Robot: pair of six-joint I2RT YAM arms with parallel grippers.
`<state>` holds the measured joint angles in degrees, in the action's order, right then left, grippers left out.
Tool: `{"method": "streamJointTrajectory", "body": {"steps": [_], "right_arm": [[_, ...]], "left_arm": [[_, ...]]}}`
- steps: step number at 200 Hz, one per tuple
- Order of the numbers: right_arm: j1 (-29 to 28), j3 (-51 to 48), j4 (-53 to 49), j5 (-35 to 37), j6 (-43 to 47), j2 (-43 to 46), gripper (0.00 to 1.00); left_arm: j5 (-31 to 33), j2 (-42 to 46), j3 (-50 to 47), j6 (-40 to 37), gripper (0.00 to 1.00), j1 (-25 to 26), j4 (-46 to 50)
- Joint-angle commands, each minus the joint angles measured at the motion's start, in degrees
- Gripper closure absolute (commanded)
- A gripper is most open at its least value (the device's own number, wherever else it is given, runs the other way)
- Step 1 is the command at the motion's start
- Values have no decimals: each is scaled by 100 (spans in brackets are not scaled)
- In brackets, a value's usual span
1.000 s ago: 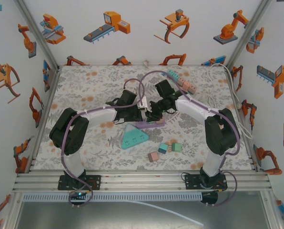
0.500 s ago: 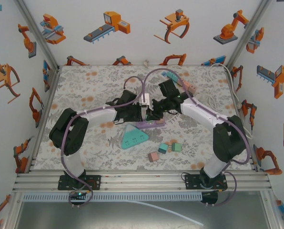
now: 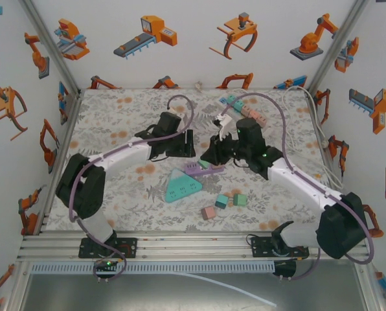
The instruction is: Pull the plug off the socket
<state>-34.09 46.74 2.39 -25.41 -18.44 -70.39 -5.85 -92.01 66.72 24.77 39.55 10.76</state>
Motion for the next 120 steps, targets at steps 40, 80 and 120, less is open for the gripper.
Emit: {"method": "streamJointTrajectory", "body": {"steps": [40, 80, 120], "right_arm": [[-1059, -1513, 1480, 1862, -2535, 788, 85], [-1483, -2198, 2321, 2179, -2761, 414, 84], [-1641, -2503, 3427, 2129, -3093, -522, 82]], "left_arm": [[305, 2553, -1182, -1111, 32, 302, 371], [-186, 3611, -1233, -2527, 7, 899, 1966], [-1035, 4466, -1869, -3631, 3, 1158, 2364]]}}
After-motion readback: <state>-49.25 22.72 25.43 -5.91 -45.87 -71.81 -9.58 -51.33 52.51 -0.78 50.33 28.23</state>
